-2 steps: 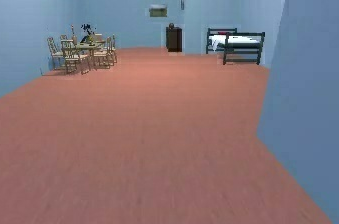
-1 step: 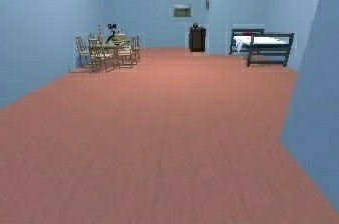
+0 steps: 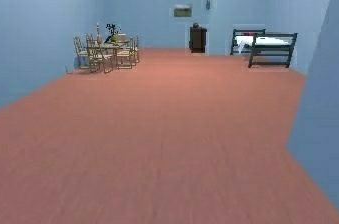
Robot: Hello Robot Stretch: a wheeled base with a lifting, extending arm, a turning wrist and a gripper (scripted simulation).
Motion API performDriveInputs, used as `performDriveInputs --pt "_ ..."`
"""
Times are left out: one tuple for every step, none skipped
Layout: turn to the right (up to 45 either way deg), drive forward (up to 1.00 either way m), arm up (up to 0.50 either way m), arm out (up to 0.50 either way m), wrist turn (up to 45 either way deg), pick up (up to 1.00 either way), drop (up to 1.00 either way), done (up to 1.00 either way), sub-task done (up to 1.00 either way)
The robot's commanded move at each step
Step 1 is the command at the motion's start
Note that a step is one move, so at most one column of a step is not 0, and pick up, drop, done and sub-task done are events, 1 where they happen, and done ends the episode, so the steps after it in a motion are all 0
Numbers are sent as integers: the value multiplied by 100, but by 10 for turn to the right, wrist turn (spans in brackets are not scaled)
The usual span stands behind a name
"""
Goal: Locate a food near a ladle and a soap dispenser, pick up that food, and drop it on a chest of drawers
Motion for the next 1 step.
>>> performDriveInputs --pt "-450 0 0 0 0 0 0 0 0"
